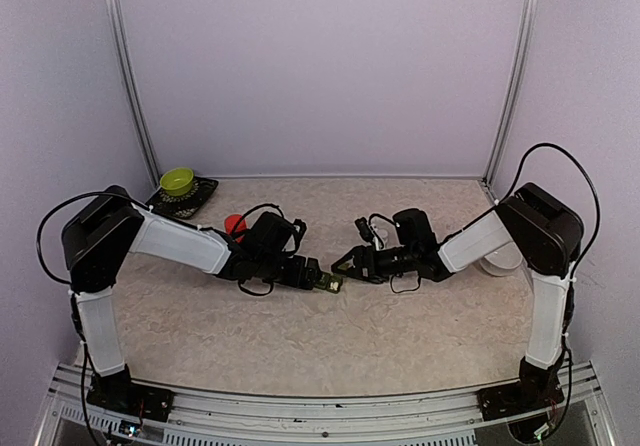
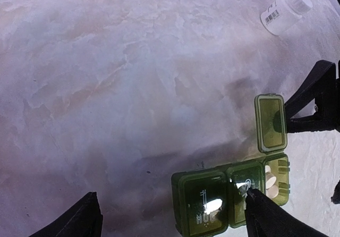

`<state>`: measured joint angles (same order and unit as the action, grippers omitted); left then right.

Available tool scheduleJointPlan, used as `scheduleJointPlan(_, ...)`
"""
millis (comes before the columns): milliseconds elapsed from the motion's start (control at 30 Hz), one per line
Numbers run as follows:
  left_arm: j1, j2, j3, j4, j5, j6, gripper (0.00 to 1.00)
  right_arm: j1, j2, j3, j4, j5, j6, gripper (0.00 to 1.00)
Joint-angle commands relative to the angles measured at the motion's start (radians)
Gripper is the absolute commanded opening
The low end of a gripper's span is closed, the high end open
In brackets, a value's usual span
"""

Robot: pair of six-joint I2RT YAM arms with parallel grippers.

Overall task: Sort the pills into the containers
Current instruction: Close the lid of the pill container on the pill container.

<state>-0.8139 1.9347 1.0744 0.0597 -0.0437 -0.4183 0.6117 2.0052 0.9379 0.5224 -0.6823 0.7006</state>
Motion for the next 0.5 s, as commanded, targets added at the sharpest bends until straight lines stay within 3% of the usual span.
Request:
scheduleJointPlan(0,0.004,0.025,0.012,0.019,0.047,0.011,0.89,-0.016,0.027,0.019,0.030,-0.022,0.006,0.80)
scheduleJointPlan(467,0.006,0.097,0.061,-0.056,-0.004,0.006,0.76,-0.021,0.030,0.014,0.107,-0.072,0.003,0.78)
